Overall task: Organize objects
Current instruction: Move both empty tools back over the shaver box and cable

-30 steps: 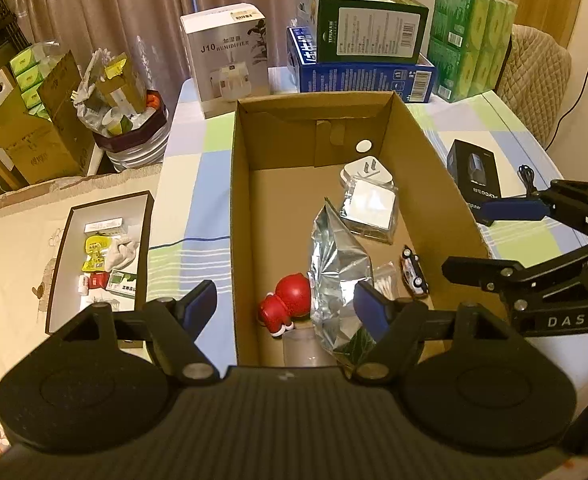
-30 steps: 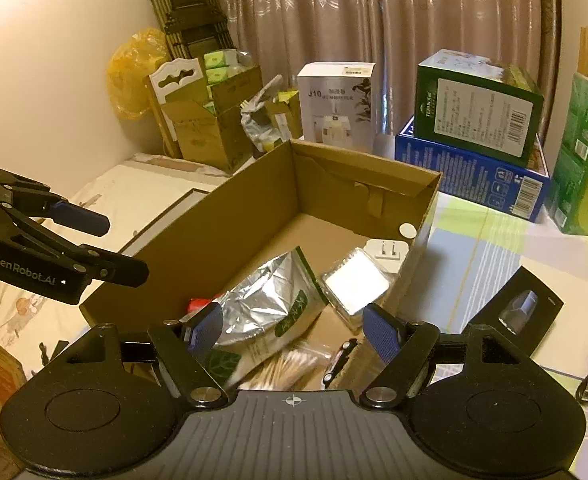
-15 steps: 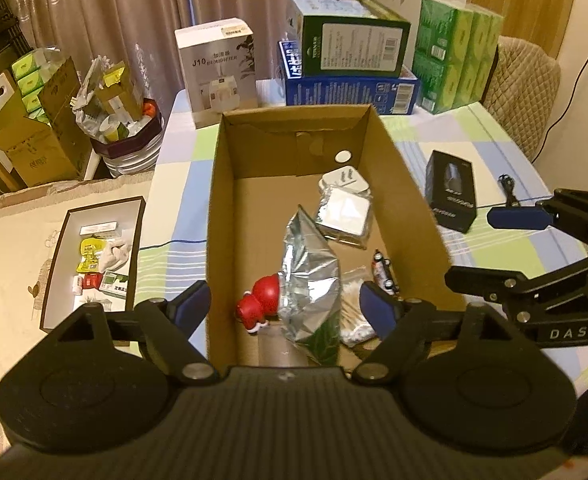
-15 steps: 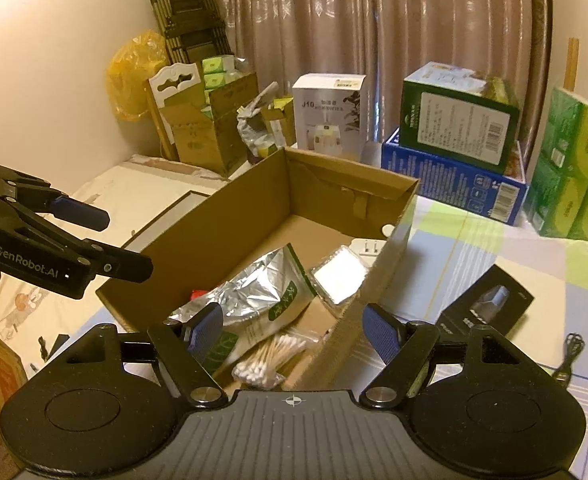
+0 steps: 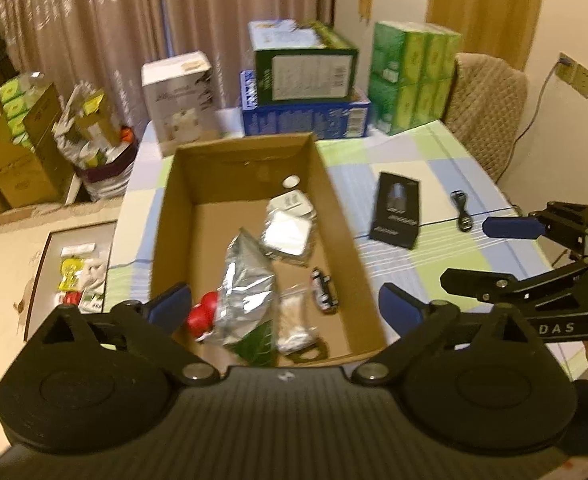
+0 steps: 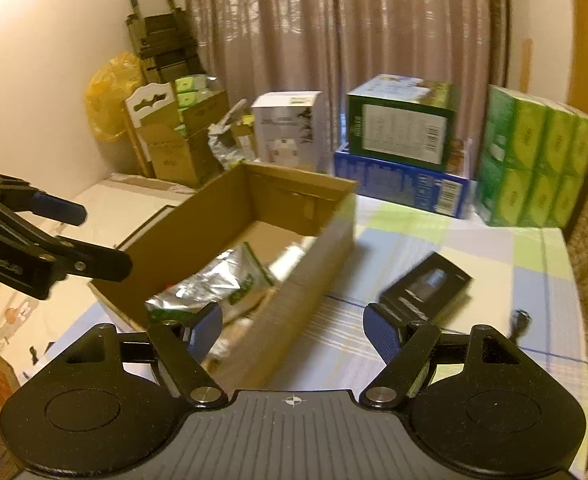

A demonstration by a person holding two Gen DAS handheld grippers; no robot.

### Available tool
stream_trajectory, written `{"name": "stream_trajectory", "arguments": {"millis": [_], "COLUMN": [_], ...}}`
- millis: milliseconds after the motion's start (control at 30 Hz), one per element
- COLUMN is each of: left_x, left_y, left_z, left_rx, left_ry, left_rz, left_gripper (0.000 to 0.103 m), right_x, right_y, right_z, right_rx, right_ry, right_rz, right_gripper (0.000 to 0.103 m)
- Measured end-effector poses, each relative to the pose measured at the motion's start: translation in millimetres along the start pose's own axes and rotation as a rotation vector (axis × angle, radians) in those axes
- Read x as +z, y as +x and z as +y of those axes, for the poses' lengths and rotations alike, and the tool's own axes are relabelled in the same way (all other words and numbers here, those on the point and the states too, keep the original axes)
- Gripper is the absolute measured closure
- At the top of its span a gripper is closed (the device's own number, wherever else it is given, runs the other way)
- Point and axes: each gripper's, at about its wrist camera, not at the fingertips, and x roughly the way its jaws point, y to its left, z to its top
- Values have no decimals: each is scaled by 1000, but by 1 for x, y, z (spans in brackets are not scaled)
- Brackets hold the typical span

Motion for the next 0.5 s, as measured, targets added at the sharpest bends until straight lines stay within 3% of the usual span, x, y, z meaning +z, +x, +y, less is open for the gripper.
{"name": "stream_trajectory", "arguments": {"millis": [500], "left_x": [20], "left_y": [3], "left_z": [-89], "left_rx": [-56], "left_ry": [109], "left_rz": [-51], "left_gripper": [1], "right_x": [-30], "right_y": [-59], "right_z": [-105], "right_rx": [-158], "right_ry": [151], "right_rz": [0], "right_gripper": [28]}}
